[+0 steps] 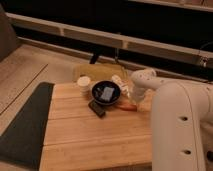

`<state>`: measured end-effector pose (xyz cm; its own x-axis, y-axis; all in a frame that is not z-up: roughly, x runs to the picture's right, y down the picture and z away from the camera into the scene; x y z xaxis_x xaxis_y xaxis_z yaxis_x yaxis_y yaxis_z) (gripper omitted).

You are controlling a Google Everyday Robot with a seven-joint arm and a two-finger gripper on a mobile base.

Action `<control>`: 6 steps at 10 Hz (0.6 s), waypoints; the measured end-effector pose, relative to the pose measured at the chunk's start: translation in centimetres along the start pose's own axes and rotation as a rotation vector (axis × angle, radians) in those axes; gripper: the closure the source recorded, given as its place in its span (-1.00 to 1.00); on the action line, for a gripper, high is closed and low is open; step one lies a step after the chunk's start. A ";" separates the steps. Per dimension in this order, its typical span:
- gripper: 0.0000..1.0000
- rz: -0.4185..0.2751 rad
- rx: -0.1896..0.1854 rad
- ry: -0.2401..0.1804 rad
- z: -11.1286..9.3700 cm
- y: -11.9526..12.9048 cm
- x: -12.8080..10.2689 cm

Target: Drag the pepper across the table

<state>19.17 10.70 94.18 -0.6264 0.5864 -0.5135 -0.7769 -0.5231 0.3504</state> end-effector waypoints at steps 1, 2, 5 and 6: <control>0.98 0.002 0.003 -0.002 0.0 -0.2 0.0; 1.00 0.008 0.006 -0.004 0.1 -0.4 0.0; 1.00 0.020 0.044 -0.023 0.1 -1.9 -0.3; 1.00 0.023 0.078 -0.038 0.0 -3.0 -0.7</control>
<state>22.00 11.85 93.49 -0.6448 0.5987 -0.4752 -0.7641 -0.4875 0.4225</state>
